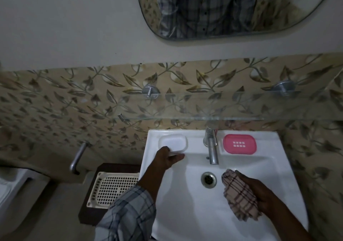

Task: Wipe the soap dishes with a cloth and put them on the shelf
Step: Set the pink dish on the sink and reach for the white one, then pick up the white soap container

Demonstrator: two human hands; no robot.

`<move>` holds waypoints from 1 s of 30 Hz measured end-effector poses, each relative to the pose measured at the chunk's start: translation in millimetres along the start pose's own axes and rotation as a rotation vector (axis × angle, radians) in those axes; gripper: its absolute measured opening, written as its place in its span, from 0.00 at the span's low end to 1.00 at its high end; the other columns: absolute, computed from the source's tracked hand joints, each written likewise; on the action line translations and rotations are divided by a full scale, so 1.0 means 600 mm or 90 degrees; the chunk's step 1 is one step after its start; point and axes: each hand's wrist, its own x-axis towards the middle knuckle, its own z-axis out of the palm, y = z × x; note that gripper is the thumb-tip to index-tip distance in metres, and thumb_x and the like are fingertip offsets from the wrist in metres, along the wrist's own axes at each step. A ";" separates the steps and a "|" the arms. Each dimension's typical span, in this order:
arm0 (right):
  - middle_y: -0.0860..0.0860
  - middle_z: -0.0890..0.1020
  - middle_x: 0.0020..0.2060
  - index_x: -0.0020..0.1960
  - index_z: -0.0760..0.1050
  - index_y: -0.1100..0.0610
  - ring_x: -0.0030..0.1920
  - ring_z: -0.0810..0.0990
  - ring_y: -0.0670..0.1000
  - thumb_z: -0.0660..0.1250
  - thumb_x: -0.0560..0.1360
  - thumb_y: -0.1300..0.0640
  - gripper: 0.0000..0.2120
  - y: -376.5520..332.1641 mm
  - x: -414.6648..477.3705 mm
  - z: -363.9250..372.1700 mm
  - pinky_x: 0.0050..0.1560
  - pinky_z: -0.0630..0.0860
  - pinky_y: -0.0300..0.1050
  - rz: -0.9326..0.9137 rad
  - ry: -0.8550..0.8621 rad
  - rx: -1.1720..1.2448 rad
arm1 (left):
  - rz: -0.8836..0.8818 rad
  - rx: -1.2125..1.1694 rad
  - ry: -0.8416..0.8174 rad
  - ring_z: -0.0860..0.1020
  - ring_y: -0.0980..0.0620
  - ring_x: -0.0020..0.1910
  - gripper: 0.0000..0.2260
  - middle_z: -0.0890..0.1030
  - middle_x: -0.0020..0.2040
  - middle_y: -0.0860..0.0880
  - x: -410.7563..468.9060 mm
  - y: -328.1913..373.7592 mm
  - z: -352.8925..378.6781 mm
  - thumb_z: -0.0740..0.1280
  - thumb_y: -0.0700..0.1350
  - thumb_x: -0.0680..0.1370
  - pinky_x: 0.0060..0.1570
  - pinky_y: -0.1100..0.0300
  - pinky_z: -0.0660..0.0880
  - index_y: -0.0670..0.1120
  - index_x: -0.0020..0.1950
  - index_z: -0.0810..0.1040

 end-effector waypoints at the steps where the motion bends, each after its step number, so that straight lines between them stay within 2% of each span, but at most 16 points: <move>1: 0.73 0.79 0.52 0.62 0.74 0.72 0.45 0.82 0.67 0.69 0.74 0.45 0.31 0.005 0.003 0.005 0.51 0.78 0.62 -0.001 -0.008 -0.007 | 0.022 -0.005 0.010 0.71 0.24 0.66 0.11 0.71 0.60 0.31 0.002 -0.004 -0.003 0.53 0.31 0.81 0.65 0.33 0.70 0.33 0.61 0.69; 3: 0.73 0.79 0.51 0.61 0.76 0.71 0.46 0.82 0.67 0.68 0.75 0.44 0.31 0.016 0.011 0.025 0.51 0.79 0.61 0.006 -0.027 0.007 | 0.066 -0.016 0.021 0.75 0.25 0.59 0.15 0.75 0.57 0.31 -0.004 -0.019 -0.011 0.52 0.30 0.80 0.61 0.34 0.73 0.30 0.65 0.68; 6: 0.71 0.80 0.50 0.63 0.74 0.71 0.46 0.83 0.66 0.65 0.75 0.47 0.28 0.036 0.021 0.080 0.49 0.80 0.59 0.004 -0.051 0.058 | 0.142 -0.022 0.045 0.81 0.32 0.45 0.15 0.80 0.50 0.33 -0.034 -0.055 -0.027 0.56 0.32 0.81 0.45 0.41 0.83 0.30 0.67 0.69; 9: 0.70 0.81 0.52 0.65 0.71 0.71 0.48 0.83 0.65 0.63 0.77 0.55 0.23 0.063 0.028 0.138 0.54 0.79 0.61 -0.064 -0.095 0.082 | 0.224 -0.007 0.078 0.83 0.33 0.44 0.16 0.80 0.53 0.34 -0.065 -0.078 -0.049 0.59 0.32 0.80 0.37 0.47 0.84 0.34 0.68 0.70; 11: 0.68 0.81 0.54 0.66 0.70 0.71 0.51 0.82 0.64 0.63 0.79 0.58 0.21 0.074 0.028 0.169 0.59 0.76 0.61 -0.135 -0.122 0.090 | 0.251 -0.002 0.086 0.83 0.33 0.45 0.16 0.80 0.54 0.35 -0.077 -0.078 -0.065 0.59 0.33 0.80 0.37 0.48 0.84 0.35 0.68 0.70; 13: 0.67 0.79 0.59 0.67 0.71 0.67 0.58 0.80 0.64 0.62 0.79 0.60 0.19 0.078 0.030 0.196 0.65 0.72 0.63 -0.207 -0.114 0.074 | 0.225 -0.001 0.073 0.83 0.31 0.47 0.15 0.80 0.56 0.31 -0.086 -0.070 -0.075 0.58 0.35 0.81 0.37 0.47 0.84 0.35 0.68 0.69; 15: 0.68 0.76 0.64 0.68 0.70 0.66 0.63 0.75 0.66 0.61 0.79 0.63 0.18 0.078 0.031 0.217 0.69 0.68 0.65 -0.247 -0.098 0.024 | 0.185 0.015 0.044 0.83 0.32 0.47 0.16 0.80 0.56 0.29 -0.097 -0.065 -0.077 0.57 0.37 0.81 0.43 0.43 0.84 0.34 0.68 0.68; 17: 0.69 0.74 0.65 0.66 0.70 0.66 0.64 0.75 0.67 0.60 0.80 0.63 0.15 0.074 0.030 0.229 0.67 0.70 0.63 -0.246 -0.119 -0.027 | 0.164 0.025 0.034 0.82 0.35 0.45 0.17 0.81 0.54 0.30 -0.105 -0.064 -0.076 0.56 0.38 0.81 0.51 0.40 0.79 0.33 0.69 0.69; 19: 0.69 0.74 0.65 0.65 0.70 0.64 0.65 0.74 0.68 0.59 0.81 0.63 0.14 0.063 0.025 0.239 0.64 0.73 0.61 -0.231 -0.163 0.004 | 0.176 0.022 0.040 0.83 0.37 0.41 0.17 0.82 0.52 0.31 -0.110 -0.061 -0.077 0.57 0.38 0.81 0.51 0.42 0.79 0.33 0.68 0.71; 21: 0.70 0.69 0.69 0.72 0.64 0.66 0.70 0.67 0.69 0.58 0.82 0.60 0.20 0.055 0.016 0.244 0.71 0.66 0.63 -0.262 -0.222 0.109 | 0.211 0.017 0.040 0.85 0.41 0.36 0.15 0.82 0.52 0.32 -0.117 -0.053 -0.074 0.57 0.37 0.81 0.39 0.49 0.81 0.35 0.66 0.73; 23: 0.68 0.64 0.73 0.76 0.59 0.63 0.74 0.63 0.67 0.56 0.83 0.53 0.25 0.051 0.009 0.251 0.75 0.58 0.64 -0.296 -0.257 0.271 | 0.256 0.017 0.031 0.86 0.44 0.35 0.13 0.83 0.52 0.36 -0.126 -0.045 -0.069 0.58 0.36 0.81 0.29 0.55 0.80 0.41 0.63 0.75; 25: 0.65 0.65 0.74 0.75 0.64 0.60 0.73 0.65 0.65 0.56 0.81 0.41 0.30 0.049 0.016 0.260 0.72 0.62 0.65 -0.290 -0.281 0.386 | 0.297 0.028 0.018 0.87 0.43 0.38 0.11 0.82 0.52 0.39 -0.135 -0.040 -0.064 0.59 0.35 0.81 0.31 0.55 0.81 0.46 0.58 0.77; 27: 0.65 0.68 0.72 0.72 0.69 0.60 0.71 0.68 0.67 0.59 0.74 0.29 0.41 0.052 0.027 0.276 0.68 0.66 0.68 -0.310 -0.301 0.414 | 0.319 0.040 0.014 0.87 0.43 0.38 0.10 0.82 0.52 0.40 -0.142 -0.034 -0.061 0.59 0.35 0.81 0.33 0.54 0.82 0.46 0.55 0.77; 30: 0.65 0.68 0.72 0.74 0.67 0.57 0.72 0.66 0.68 0.61 0.67 0.23 0.49 0.043 0.042 0.304 0.71 0.57 0.72 -0.343 -0.323 0.436 | 0.318 0.044 0.037 0.86 0.46 0.35 0.09 0.82 0.51 0.40 -0.142 -0.024 -0.067 0.60 0.36 0.81 0.29 0.57 0.80 0.43 0.58 0.77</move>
